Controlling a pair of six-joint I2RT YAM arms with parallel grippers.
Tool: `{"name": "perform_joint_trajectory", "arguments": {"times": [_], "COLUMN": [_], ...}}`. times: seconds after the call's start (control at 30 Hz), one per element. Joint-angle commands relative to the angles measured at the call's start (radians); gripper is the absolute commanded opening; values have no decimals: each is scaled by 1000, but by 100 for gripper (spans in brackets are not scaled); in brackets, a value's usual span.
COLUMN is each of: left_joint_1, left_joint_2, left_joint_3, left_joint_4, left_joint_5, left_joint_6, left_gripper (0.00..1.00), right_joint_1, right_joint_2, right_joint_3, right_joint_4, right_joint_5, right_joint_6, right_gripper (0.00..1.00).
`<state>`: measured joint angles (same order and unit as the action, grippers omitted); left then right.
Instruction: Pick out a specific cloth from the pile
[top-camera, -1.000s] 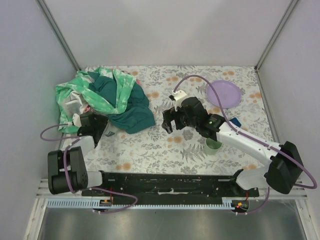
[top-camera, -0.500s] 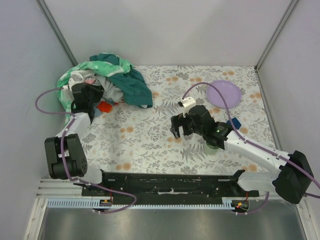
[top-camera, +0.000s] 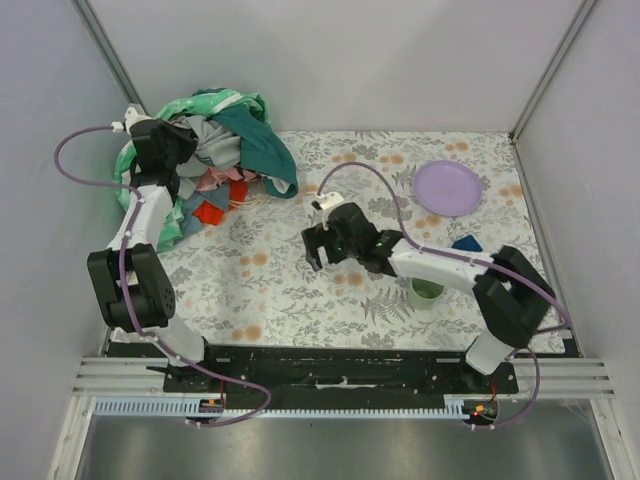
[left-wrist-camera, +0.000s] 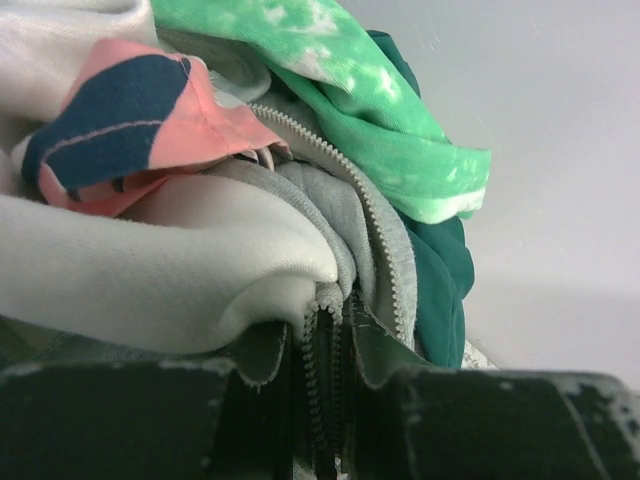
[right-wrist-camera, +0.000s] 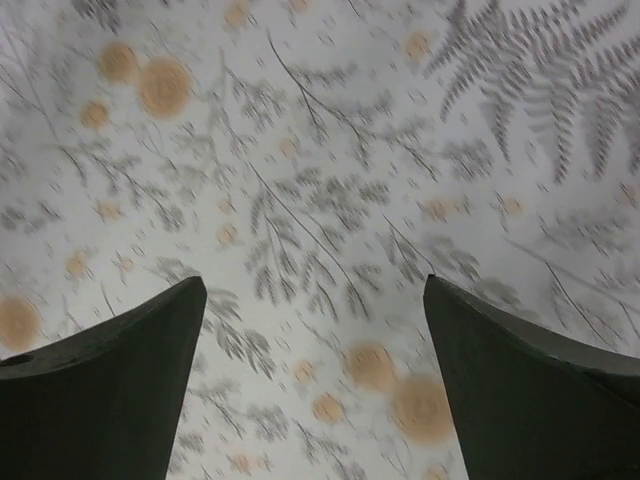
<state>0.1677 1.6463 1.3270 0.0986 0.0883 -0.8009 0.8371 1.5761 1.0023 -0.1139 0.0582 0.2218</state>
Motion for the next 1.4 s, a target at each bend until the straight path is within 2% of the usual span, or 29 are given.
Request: {"name": "perform_joint_trajectory", "arguments": {"times": [0.0, 0.07, 0.13, 0.27, 0.43, 0.5, 0.67, 0.8, 0.9, 1.07, 1.23, 1.37], "left_joint_1": [9, 9, 9, 7, 7, 7, 7, 7, 6, 7, 7, 7], "left_joint_2": [-22, -25, -31, -36, -39, -42, -42, -52, -59, -59, -56, -51], "left_joint_3": [84, 92, 92, 104, 121, 124, 138, 136, 135, 138, 136, 135], "left_joint_4": [133, 107, 82, 43, 4, -2, -28, -37, -42, -48, -48, -45], "left_joint_5": [-33, -42, -53, -56, -50, -55, -61, -67, -74, -84, -85, -85], "left_joint_6": [40, 45, 37, 19, 23, 22, 26, 16, 6, -6, -12, -8], "left_gripper": [2, 2, 2, 2, 2, 2, 2, 2, 2, 2, 2, 2], "right_joint_1": [46, 60, 83, 129, 134, 126, 126, 125, 128, 138, 151, 165], "right_joint_2": [239, 387, 537, 821, 1070, 1137, 1206, 1282, 1341, 1395, 1484, 1518], "right_joint_3": [209, 318, 489, 853, 1178, 1325, 1433, 1473, 1538, 1604, 1726, 1760], "right_joint_4": [299, 361, 379, 306, 301, 185, 218, 235, 217, 210, 197, 206], "right_joint_5": [6, 55, 94, 179, 164, 169, 158, 141, 152, 245, 293, 351], "right_joint_6": [218, 354, 392, 410, 487, 516, 622, 862, 951, 995, 1059, 1076], "right_gripper": [98, 98, 98, 98, 89, 87, 82, 79, 78, 75, 66, 59]}}
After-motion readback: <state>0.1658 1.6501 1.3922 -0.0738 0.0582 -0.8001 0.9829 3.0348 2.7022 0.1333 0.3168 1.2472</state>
